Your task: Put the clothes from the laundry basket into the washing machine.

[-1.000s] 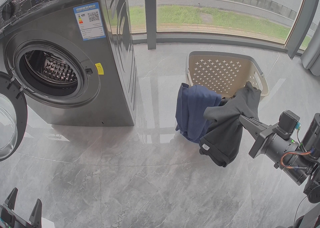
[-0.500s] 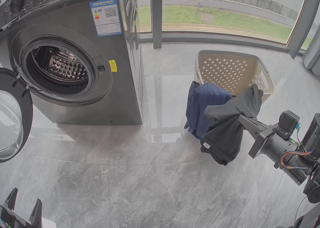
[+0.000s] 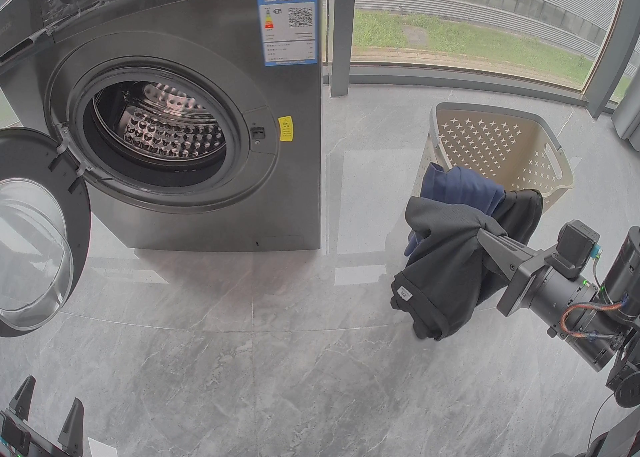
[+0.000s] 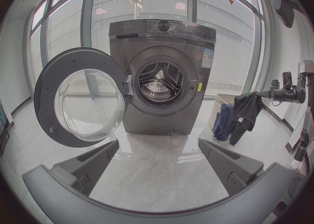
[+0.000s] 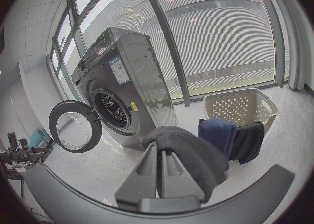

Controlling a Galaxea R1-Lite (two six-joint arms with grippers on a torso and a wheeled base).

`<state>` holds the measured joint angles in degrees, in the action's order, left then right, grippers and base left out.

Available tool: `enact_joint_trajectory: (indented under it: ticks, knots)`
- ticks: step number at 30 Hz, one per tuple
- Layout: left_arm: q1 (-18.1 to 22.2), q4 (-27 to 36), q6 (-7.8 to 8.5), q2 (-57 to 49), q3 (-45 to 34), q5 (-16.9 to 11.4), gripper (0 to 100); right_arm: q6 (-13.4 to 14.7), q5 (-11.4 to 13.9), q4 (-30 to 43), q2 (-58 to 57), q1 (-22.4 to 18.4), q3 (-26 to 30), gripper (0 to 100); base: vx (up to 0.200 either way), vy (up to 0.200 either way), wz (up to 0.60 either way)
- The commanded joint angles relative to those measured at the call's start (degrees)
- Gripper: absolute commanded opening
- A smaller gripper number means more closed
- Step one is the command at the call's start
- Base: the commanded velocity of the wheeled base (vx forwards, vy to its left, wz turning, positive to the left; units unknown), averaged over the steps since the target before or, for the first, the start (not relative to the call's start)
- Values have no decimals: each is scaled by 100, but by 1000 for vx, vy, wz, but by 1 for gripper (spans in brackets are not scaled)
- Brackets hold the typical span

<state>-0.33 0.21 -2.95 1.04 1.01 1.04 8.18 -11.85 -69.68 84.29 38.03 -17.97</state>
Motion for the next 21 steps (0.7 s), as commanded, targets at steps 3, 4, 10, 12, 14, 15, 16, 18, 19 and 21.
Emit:
enact_joint_trajectory:
  ticks: [3, 4, 10, 12, 14, 15, 16, 18, 19, 21]
  knots:
    - [-2, -3, -4, -104, -92, 2, 100, -1, -2, -10, 27, 2, -31, 0, 0, 200, 0]
    - [-2, -3, -4, -104, -92, 2, 100, -1, -2, -19, 27, 2, -31, 0, 0, 200, 0]
    - [-2, -3, -4, -104, -92, 2, 100, -1, -2, -28, 18, -7, -40, 0, 0, 200, 0]
    - [-2, -3, -4, -104, -92, 2, 100, -1, -2, -19, 18, -7, -40, 0, 0, 200, 0]
    - [-2, -3, 5, -104, -92, 2, 100, -1, -2, -19, 18, -7, -40, 0, 0, 200, 0]
    - [-2, -3, -4, -104, -92, 2, 100, -1, -2, -28, 18, -7, -40, 0, 0, 200, 0]
    - [-2, -3, -4, -104, -92, -7, 100, -1, -2, -28, 18, -7, -40, 0, 0, 0, 0]
    - [-2, -3, -4, -104, -92, 2, 100, -1, -2, -28, 18, -7, -40, 0, 0, 0, 0]
    - [-2, -3, 5, -104, -92, 2, 100, -1, -2, -28, 18, -7, -40, 0, 0, 0, 0]
    - [-2, -3, -4, -104, -92, 2, 100, -1, -10, -28, 18, -7, -40, 0, 0, 0, 0]
